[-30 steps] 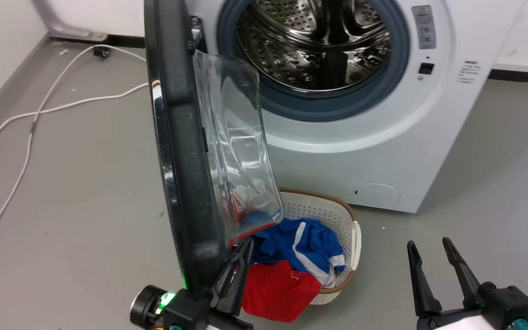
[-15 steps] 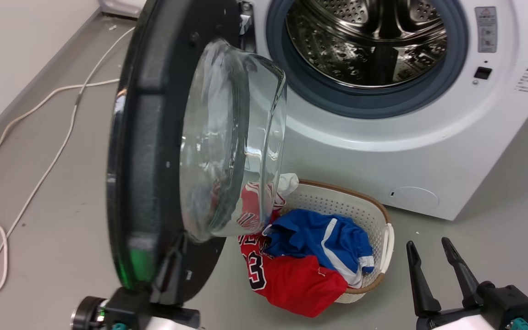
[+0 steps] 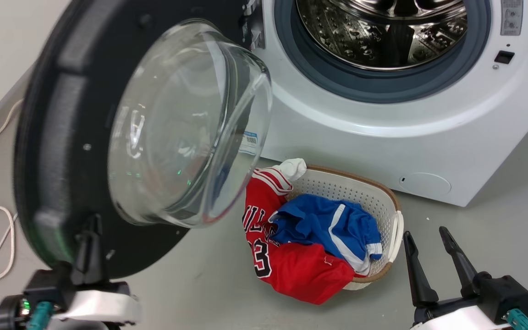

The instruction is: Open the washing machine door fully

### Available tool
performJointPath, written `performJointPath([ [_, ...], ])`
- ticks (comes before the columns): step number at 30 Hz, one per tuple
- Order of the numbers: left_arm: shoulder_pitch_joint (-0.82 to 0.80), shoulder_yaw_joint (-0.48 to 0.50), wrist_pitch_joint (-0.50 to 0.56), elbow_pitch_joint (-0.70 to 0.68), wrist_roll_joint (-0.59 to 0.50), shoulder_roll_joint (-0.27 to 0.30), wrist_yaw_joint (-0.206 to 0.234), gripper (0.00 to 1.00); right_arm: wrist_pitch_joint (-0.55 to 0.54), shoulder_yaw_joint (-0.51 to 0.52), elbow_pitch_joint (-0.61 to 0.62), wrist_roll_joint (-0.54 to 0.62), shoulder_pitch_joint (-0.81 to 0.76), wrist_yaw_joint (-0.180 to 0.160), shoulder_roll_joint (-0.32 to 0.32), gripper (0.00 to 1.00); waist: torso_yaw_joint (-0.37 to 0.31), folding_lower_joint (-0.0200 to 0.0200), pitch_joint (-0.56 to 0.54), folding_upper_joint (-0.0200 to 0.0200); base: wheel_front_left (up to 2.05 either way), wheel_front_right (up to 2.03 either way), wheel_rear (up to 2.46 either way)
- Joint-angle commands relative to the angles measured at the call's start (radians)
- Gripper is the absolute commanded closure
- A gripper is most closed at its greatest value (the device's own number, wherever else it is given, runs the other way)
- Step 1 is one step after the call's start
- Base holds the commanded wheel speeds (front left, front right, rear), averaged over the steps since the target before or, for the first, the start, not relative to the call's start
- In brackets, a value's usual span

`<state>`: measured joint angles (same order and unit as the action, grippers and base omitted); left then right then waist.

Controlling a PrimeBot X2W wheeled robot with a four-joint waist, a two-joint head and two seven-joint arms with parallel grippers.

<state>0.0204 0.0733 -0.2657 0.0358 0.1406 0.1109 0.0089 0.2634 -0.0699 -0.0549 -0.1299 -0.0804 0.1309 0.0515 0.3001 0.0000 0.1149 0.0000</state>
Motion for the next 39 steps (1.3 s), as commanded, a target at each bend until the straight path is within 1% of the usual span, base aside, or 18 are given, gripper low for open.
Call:
performJointPath([
  [1,-0.024,0.026,0.002,0.004,0.005,0.008,0.011,1.0,0.002,0.002,0.001,0.009,0.019,0.0,-0.003,0.0,-0.006,0.0,0.009,0.0,0.0,0.0,0.0],
  [7,-0.089,0.13,0.002,0.037,0.024,0.022,0.024,1.0,0.002,0.009,0.005,0.025,0.026,0.0,-0.003,0.0,-0.016,0.0,0.044,0.0,0.0,0.0,0.0],
  [11,-0.135,0.2,0.002,0.087,0.042,0.036,0.02,1.0,0.002,0.013,0.005,0.032,0.035,0.0,-0.003,0.0,-0.02,0.0,0.059,0.0,0.0,0.0,0.0],
  [14,-0.171,0.243,0.002,0.144,0.049,0.053,0.007,1.0,0.002,0.014,0.005,0.034,0.045,0.0,-0.003,0.0,-0.025,0.0,0.071,0.0,0.0,0.0,0.0],
  [24,-0.285,0.312,0.002,0.287,0.027,0.102,-0.043,1.0,0.002,0.013,0.006,0.044,0.064,0.0,-0.002,0.0,-0.042,0.0,0.108,0.0,0.0,0.0,0.0],
  [36,-0.415,0.409,0.002,0.4,0.03,0.16,-0.058,1.0,0.002,0.01,0.01,0.061,0.1,0.0,-0.002,0.0,-0.074,0.0,0.152,0.0,0.0,0.0,0.0],
  [38,-0.429,0.428,0.002,0.42,0.031,0.175,-0.062,1.0,0.002,0.009,0.011,0.061,0.103,0.0,-0.002,0.0,-0.081,0.0,0.157,0.0,0.0,0.0,0.0],
  [39,-0.444,0.444,0.002,0.447,0.023,0.19,-0.075,1.0,0.002,0.009,0.012,0.061,0.098,0.0,-0.002,0.0,-0.089,0.0,0.159,0.0,0.0,0.0,0.0],
])
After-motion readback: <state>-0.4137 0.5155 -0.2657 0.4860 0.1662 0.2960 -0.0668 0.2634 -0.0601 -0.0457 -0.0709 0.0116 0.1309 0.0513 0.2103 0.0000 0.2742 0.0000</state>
